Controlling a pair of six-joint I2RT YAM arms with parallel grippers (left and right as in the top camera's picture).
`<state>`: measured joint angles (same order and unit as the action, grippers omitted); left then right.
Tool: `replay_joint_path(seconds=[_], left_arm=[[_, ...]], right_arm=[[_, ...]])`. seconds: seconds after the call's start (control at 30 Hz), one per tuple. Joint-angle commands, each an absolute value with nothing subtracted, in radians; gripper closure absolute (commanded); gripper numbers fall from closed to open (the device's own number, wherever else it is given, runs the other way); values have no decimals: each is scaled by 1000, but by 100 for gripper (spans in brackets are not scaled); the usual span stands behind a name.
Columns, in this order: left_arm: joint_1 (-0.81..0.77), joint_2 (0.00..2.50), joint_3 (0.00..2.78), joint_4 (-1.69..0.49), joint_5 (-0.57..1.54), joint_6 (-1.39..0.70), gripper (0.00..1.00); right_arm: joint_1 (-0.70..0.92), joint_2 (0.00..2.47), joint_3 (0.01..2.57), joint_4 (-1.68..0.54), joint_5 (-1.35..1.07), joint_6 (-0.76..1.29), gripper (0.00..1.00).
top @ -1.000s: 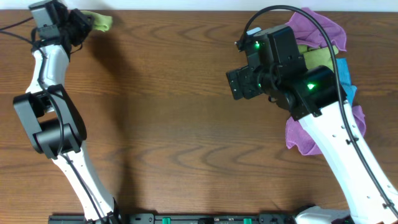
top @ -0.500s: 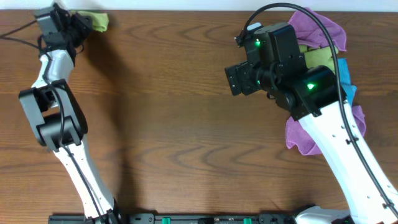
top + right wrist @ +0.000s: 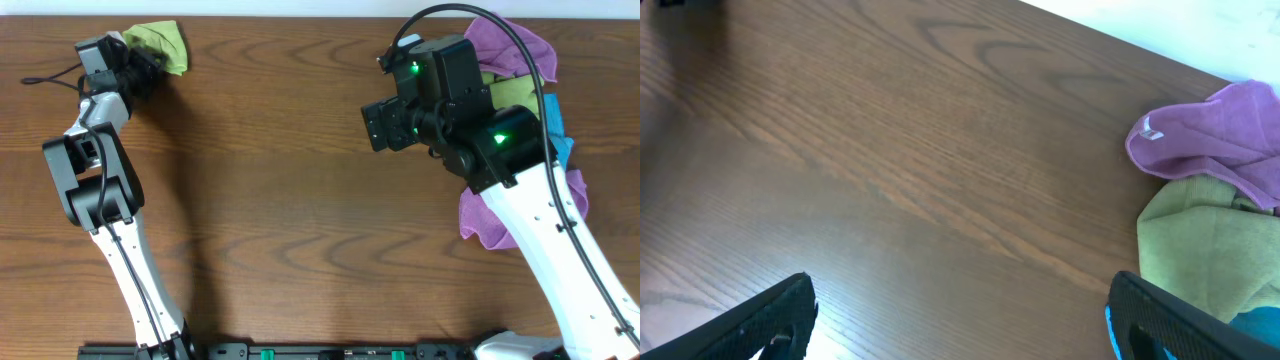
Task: Fold the cloth
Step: 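Carry the green cloth to the table's far left corner with the left gripper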
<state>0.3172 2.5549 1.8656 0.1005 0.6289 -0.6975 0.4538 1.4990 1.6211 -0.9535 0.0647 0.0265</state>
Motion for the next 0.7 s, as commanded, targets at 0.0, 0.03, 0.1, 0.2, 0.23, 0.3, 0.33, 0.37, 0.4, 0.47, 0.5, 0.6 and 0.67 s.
replay_joint_path(seconds=[0.0,0.03,0.1,0.2,0.23,0.3,0.33,0.37,0.4,0.47,0.5,0.6,0.67], left_arm=[[316,2564,1880,47,655,-671,94],[316,2564,1880,37,656,-662,94],[316,2563,1880,18,655,-637,94],[321,2563,1881,12,654,-610,94],[323,2563,1882,12,654,-596,94],[331,2563,1888,10,655,-560,94],[335,2563,1890,9,659,-548,94],[339,2563,1896,6,664,-532,94],[341,2563,1902,1,668,-513,94],[345,2563,1925,-18,670,-465,94],[347,2563,1940,-31,670,-439,94],[349,2563,1985,-75,666,-371,94],[349,2563,2021,-130,644,-319,95]], right_arm=[[443,1504,1624,-952,75,41,7],[443,1504,1624,-952,75,41,7],[443,1504,1624,-952,75,41,7],[443,1504,1624,-953,75,48,7],[443,1504,1624,-953,75,48,7],[443,1504,1624,-953,75,48,7],[443,1504,1624,-952,75,48,7],[443,1504,1624,-952,75,48,7],[443,1504,1624,-952,75,49,7],[443,1504,1624,-952,75,55,7],[443,1504,1624,-952,75,56,7],[443,1504,1624,-952,75,67,7],[443,1504,1624,-952,75,74,7]])
